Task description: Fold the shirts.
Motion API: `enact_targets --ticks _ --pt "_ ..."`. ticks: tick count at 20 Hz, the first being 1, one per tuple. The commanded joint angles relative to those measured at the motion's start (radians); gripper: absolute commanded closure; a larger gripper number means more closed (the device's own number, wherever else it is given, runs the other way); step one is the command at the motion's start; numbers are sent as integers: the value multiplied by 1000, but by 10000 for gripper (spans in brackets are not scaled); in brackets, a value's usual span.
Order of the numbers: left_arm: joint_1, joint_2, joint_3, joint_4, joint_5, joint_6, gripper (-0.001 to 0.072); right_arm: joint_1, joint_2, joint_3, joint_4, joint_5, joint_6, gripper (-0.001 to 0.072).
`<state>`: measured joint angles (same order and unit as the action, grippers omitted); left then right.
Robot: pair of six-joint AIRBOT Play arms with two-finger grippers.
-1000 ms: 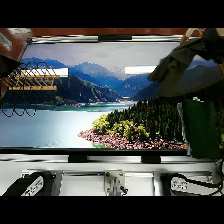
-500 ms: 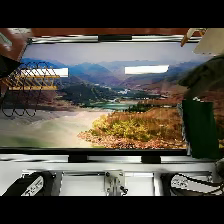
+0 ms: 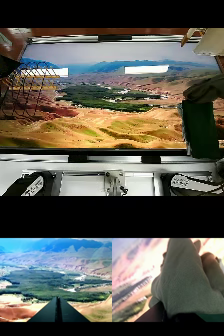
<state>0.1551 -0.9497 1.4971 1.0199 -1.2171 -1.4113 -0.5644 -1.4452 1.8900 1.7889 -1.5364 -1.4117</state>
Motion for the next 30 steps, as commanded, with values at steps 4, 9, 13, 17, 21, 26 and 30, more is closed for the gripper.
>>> enact_targets --ticks 4,9,13,17,21,26,30 --pt "0 1 0 0 1 3 677 -1 34 -42 -186 -295 132 651" --pt "0 0 0 0 2 4 677 -21 168 -393 -256 -298 151 651" --pt "0 0 1 0 3 4 677 -100 245 -606 -348 -299 122 651" --pt "0 0 1 0 4 3 677 -146 259 -720 -387 -255 111 651" --pt "0 0 0 0 3 3 677 -146 258 -793 -404 -141 131 220" --pt "-12 -28 1 11 -26 53 679 -146 259 -647 -457 -185 43 226" --pt "-167 -153 25 300 -34 22 680 -79 259 -310 106 348 -48 285"
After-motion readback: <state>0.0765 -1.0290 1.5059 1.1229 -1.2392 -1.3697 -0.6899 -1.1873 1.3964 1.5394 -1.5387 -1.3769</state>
